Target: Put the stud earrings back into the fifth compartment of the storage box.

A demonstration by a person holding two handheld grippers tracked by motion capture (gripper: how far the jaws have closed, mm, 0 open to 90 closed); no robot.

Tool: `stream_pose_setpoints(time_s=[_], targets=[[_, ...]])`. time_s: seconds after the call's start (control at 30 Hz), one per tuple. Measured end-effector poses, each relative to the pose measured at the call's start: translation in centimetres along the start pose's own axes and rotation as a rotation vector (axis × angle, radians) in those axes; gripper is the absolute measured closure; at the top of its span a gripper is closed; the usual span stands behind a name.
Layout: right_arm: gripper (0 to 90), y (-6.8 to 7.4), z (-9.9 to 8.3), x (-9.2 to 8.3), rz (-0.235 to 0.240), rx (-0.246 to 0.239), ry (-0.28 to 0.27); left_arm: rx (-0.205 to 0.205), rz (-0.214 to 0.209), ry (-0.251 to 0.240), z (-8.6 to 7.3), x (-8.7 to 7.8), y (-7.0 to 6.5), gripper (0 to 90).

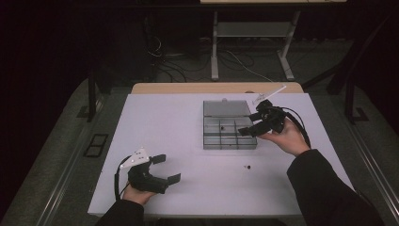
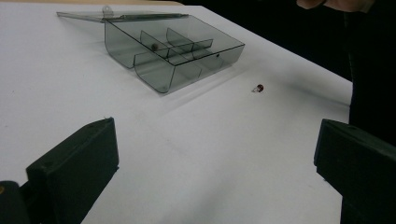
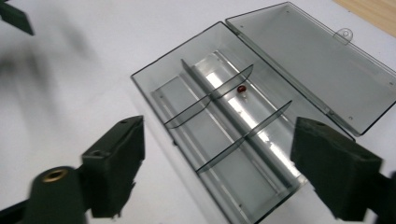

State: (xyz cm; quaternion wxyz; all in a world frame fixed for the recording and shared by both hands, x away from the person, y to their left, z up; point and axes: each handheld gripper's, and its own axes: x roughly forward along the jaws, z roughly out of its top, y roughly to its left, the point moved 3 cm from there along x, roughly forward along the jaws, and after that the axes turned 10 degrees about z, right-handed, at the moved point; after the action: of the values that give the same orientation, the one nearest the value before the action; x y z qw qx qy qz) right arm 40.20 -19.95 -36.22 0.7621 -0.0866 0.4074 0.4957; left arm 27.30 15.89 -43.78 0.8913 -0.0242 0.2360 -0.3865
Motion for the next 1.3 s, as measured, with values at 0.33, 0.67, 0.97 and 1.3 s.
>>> stream_pose_setpoints(time_s=[0.33, 0.67, 0.97, 1.3], targets=[[0.3, 2.4, -1.7, -1.3, 0.011, -0.036, -0.005, -0.001, 0.004, -0.001, 0.0, 0.0, 0.1, 0.0], [0.3, 3.4, -4.4, -0.5, 0.046, -0.039, 0.027, -0.001, 0.006, -0.001, 0.0, 0.0, 0.1, 0.0], [0.3, 3.3, -6.6, 1.0, 0.063, -0.026, 0.071, 0.002, 0.007, 0.001, 0.0, 0.0, 0.1, 0.0], [0.3, 3.3, -8.0, 2.8, 0.070, -0.022, 0.127, 0.003, 0.005, 0.003, 0.0, 0.1, 0.1, 0.0]])
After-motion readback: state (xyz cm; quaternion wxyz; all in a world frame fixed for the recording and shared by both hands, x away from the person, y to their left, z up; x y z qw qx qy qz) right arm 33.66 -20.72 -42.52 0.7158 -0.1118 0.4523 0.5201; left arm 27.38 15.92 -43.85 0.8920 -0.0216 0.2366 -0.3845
